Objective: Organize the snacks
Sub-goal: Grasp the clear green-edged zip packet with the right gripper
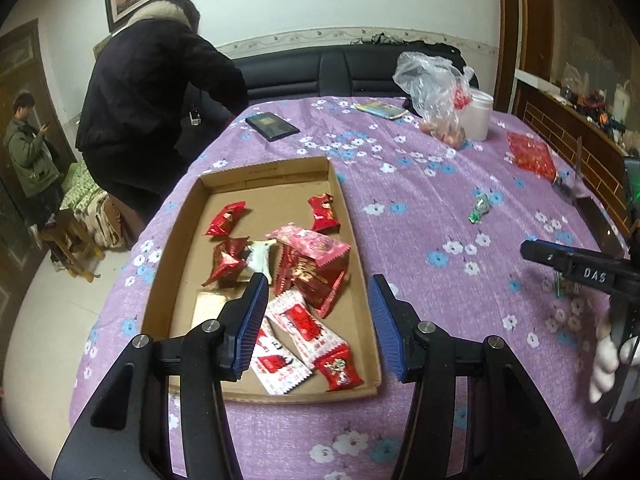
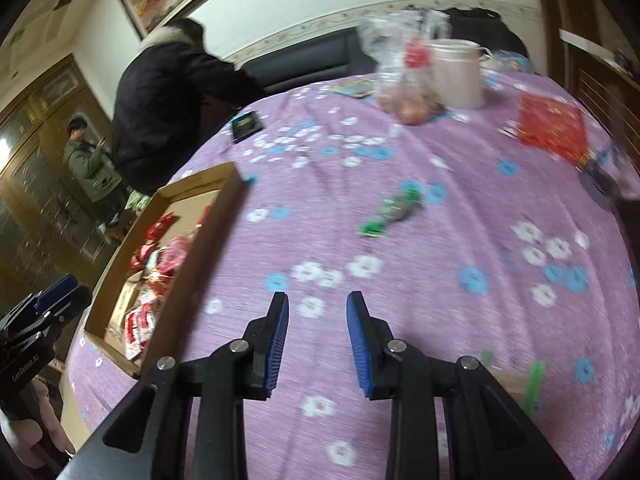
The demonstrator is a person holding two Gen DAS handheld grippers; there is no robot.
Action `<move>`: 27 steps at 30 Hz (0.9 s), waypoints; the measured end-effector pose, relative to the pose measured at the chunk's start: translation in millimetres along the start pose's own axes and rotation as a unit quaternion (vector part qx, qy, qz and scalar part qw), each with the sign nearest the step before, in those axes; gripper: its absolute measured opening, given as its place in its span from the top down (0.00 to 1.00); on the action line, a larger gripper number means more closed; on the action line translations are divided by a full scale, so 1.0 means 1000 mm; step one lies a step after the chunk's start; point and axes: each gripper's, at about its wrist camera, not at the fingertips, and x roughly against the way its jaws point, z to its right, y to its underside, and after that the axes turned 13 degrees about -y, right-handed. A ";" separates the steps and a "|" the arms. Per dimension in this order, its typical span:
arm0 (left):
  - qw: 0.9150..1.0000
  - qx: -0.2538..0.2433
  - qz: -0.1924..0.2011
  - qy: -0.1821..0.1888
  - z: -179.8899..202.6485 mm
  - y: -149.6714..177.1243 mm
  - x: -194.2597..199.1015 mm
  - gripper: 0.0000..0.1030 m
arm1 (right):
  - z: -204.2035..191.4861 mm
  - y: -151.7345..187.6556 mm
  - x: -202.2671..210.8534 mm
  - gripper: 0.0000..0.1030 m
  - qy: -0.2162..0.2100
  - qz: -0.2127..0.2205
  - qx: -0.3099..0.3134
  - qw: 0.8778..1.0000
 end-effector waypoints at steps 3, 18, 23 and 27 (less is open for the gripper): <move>1.000 -0.008 -0.004 0.002 0.009 0.000 -0.001 0.49 | 0.016 0.003 0.008 0.68 0.004 0.006 -0.018 1.000; 0.999 -0.033 -0.020 0.010 0.038 0.002 -0.012 0.49 | 0.064 0.017 0.036 0.68 0.015 0.030 -0.064 0.997; 0.999 -0.039 -0.026 0.016 0.048 0.004 -0.016 0.49 | 0.080 0.022 0.043 0.68 0.021 0.040 -0.087 0.995; 0.998 -0.046 -0.031 0.020 0.055 0.005 -0.019 0.49 | 0.088 0.023 0.046 0.68 0.024 0.052 -0.097 0.994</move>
